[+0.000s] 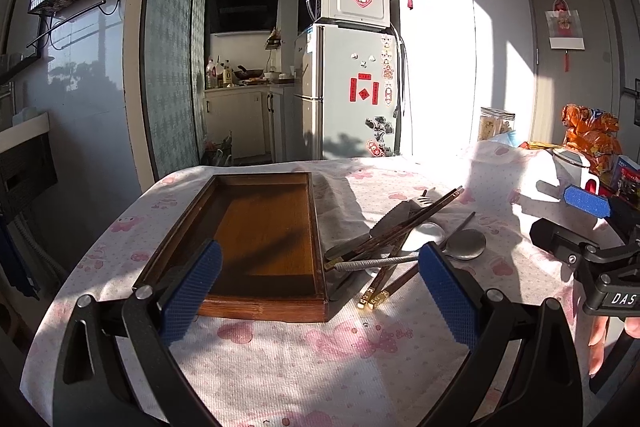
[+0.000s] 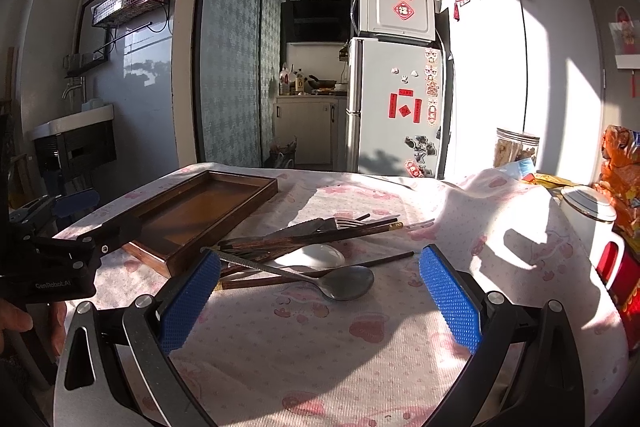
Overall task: Organize utensils
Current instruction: 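Move the left gripper over the metal spoons in the utensil pile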
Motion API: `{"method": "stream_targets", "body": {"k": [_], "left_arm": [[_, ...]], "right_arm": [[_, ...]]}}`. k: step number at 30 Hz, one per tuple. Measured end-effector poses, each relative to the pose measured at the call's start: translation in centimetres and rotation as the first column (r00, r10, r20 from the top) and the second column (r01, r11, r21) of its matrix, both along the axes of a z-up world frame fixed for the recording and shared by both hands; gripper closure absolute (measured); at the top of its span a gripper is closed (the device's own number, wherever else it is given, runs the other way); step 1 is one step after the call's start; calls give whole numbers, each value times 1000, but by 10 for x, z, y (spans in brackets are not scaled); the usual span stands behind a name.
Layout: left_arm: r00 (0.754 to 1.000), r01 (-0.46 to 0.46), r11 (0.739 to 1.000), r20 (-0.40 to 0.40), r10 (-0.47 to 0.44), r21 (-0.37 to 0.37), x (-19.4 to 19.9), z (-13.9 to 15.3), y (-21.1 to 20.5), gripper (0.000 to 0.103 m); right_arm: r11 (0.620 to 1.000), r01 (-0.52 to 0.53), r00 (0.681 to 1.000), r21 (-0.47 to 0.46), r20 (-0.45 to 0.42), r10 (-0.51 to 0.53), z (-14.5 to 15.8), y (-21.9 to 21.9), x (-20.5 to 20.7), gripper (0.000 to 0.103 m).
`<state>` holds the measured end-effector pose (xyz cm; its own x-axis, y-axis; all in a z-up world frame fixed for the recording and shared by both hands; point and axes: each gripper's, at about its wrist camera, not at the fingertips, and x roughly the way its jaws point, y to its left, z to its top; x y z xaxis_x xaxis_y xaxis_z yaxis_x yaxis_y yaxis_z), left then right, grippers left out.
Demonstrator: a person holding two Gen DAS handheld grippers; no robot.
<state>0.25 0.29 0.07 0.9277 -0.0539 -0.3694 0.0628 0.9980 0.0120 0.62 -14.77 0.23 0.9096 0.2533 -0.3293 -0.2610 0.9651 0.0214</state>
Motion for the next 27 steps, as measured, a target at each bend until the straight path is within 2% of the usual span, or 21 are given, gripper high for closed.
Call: {"method": "stream_targets", "body": {"k": [4,8,10,12,13,15,20,21,22,24,26,27], "left_arm": [[992,104,994,-67,-105,-24,7,-5,0,3],[984,151,989,-100,-149,8,7,-9,2,3],[974,199,980,-119,-195,21,9,-10,3,3],[952,261,965,-175,-252,27,18,-12,1,3],[942,285,958,-193,-276,25,24,-13,0,3],[933,303,953,-209,-292,25,33,-14,-2,3],[914,353,934,-234,-332,53,48,-15,-14,3],[912,359,931,-234,-336,62,50,-15,-17,6],[911,365,928,-233,-341,71,51,-16,-20,19],[900,380,922,-260,-350,76,57,-19,-24,32],[887,394,917,-286,-363,58,63,-21,-25,33],[880,400,915,-297,-370,45,66,-22,-24,38]], "right_arm": [[999,-41,997,27,-61,42,-2,-6,10,3],[998,-63,990,25,-123,65,2,-20,19,4],[996,-63,983,61,-169,72,6,-33,27,6],[996,-46,975,83,-214,63,9,-46,37,10],[996,-38,971,86,-234,57,11,-50,43,12],[995,-12,955,102,-293,42,10,-58,57,33],[979,-23,885,201,-451,113,-11,-60,96,52],[980,-22,876,197,-468,114,-14,-56,103,54],[980,-22,870,198,-480,117,-16,-53,107,55],[975,-26,857,222,-498,136,-20,-51,115,60],[974,-25,854,226,-502,138,-19,-50,121,60],[975,-26,853,221,-504,136,-17,-51,124,60]]}}
